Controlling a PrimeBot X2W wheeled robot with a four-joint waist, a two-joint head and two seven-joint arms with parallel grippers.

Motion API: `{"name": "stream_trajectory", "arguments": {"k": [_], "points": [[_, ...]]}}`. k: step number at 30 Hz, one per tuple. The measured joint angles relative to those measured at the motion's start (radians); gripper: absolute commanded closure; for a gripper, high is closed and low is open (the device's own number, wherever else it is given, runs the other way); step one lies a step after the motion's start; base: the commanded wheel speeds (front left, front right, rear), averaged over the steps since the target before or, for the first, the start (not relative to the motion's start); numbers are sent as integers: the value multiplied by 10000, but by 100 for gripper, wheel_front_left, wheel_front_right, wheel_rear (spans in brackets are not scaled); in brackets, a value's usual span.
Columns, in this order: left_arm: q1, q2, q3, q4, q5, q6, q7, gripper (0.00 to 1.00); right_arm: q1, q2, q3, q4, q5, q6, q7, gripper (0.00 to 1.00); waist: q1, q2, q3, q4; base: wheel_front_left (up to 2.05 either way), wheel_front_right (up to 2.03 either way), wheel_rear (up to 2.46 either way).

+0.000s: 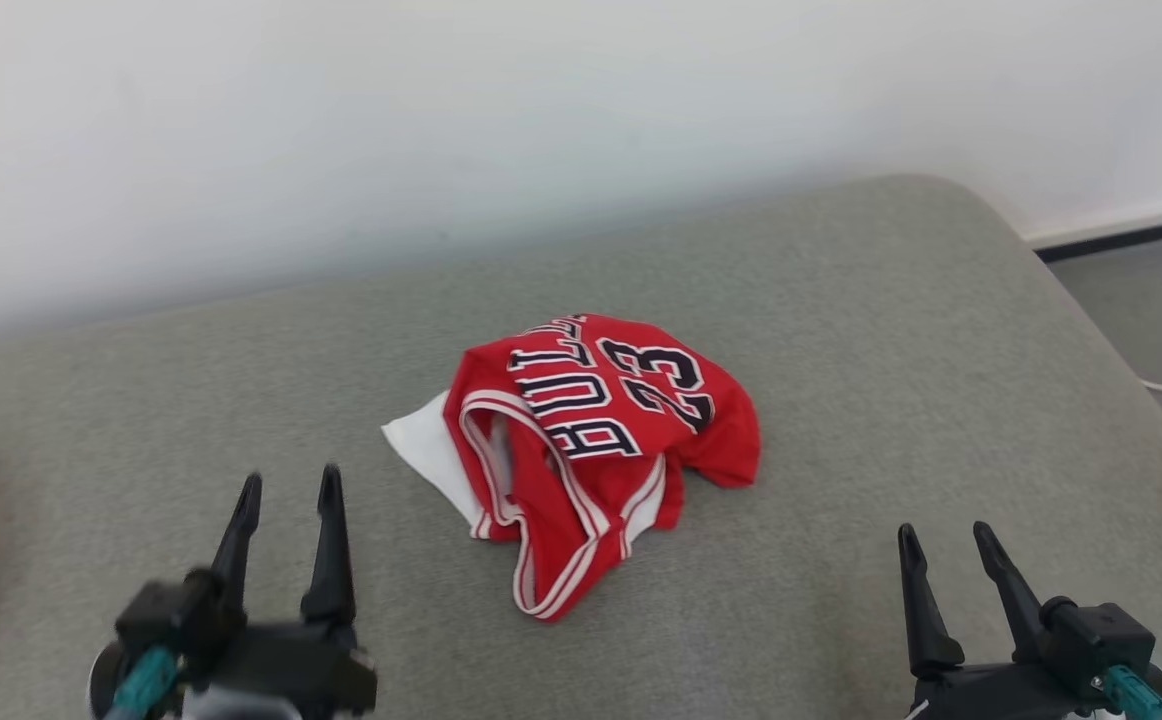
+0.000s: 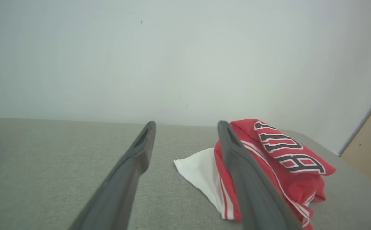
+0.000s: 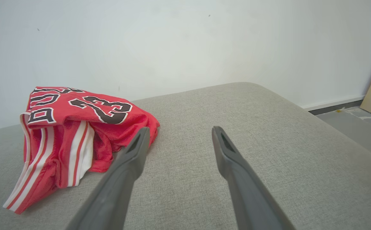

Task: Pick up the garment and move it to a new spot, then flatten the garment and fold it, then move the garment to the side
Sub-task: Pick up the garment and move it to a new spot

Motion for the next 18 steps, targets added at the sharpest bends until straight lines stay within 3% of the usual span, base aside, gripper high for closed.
{"name": "stream_trajectory", "arguments": {"k": [6,18], "points": [[1617,-98,844,-872,1049,-36,0,0,201,-301,198,-27,-12,0,31,0,0,0,-253,678,0,0,0],[3105,-297,1248,-966,2019,-418,0,0,757,-671,514,336,-48,0,6,0,-1,0,-749,1571,0,0,0]]}}
